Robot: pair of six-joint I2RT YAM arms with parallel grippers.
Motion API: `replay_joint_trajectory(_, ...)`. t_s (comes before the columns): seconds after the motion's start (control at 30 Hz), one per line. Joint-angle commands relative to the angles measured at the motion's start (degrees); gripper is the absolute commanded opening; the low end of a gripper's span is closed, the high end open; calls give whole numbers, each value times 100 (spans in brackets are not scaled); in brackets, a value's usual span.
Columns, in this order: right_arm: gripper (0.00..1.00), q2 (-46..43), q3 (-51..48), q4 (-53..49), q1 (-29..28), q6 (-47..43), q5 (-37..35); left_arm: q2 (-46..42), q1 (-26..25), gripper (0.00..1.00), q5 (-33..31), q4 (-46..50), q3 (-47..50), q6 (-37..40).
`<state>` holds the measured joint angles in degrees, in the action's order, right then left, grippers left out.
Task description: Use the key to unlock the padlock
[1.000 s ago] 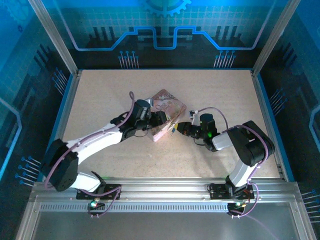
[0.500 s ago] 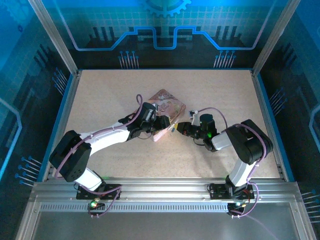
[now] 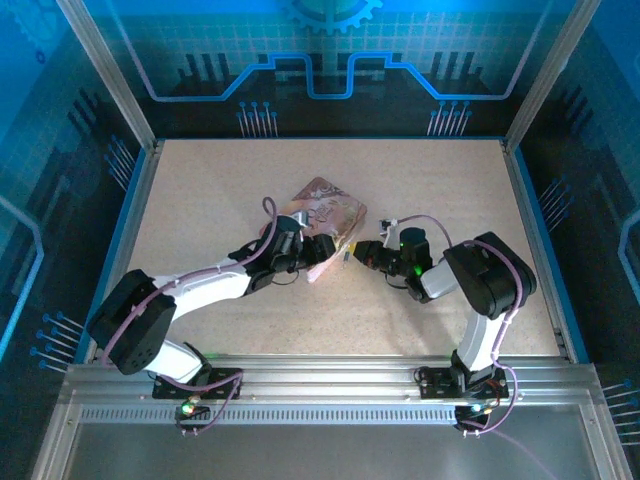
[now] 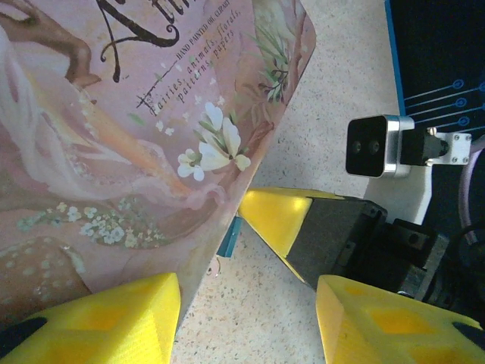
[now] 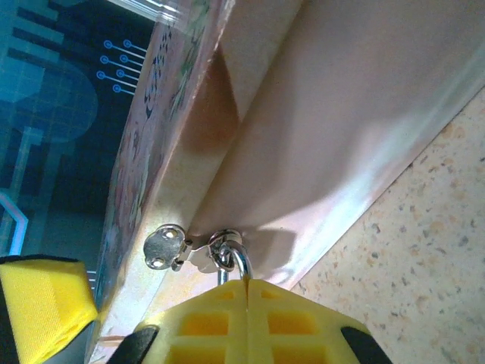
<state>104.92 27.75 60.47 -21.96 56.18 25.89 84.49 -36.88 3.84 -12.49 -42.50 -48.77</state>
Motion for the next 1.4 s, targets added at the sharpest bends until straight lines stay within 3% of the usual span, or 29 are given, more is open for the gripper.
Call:
replay_joint_trajectory(0.0,0,191,103,844,147,85,-558,105,75,53,-50,1241,508,-240)
replay_joint_trajectory(0.4,2,595,111,1119,164,-84,-286,-162,311,53,-28,1271,752,-239)
replay_joint_trajectory(0.63,44,44,-88,589,218,-1387,605,-283,495,53,14,1340,771,-159)
replay_joint_trajectory(0.77,57,251,28,659,232,-1740,1412,-323,585,53,58,1354,770,-130)
replay_joint_trajectory(0.9,66,356,145,573,231,-2013,1734,-380,634,53,69,1405,735,-94)
replay_joint_trajectory(1.37,63,695,416,303,1,-2576,2024,-336,654,53,119,1407,620,-99)
